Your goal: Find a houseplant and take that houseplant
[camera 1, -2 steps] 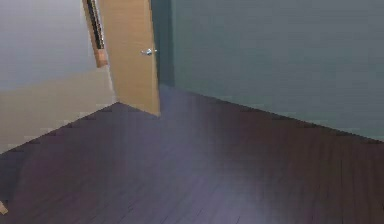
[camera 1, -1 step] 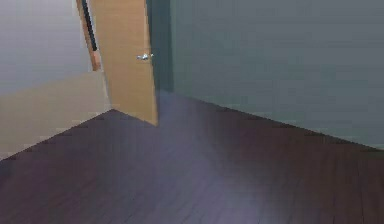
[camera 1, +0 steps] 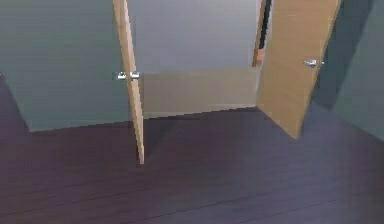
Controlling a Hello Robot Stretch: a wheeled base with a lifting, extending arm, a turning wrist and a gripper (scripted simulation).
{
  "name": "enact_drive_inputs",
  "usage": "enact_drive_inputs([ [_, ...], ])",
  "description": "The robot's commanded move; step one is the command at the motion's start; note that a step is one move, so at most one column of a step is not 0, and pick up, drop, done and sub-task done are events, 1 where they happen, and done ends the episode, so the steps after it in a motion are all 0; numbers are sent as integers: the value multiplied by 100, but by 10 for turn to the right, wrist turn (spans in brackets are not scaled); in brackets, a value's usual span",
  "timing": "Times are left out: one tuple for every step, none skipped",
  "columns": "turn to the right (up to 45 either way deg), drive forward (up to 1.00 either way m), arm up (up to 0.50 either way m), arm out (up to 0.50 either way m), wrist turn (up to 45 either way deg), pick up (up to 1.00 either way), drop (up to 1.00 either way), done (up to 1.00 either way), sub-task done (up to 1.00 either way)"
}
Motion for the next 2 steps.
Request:
enact_drive_inputs([
  [-270,0,0,0,0,0,0,0,0],
  [0,5,0,0,0,0,0,0,0],
])
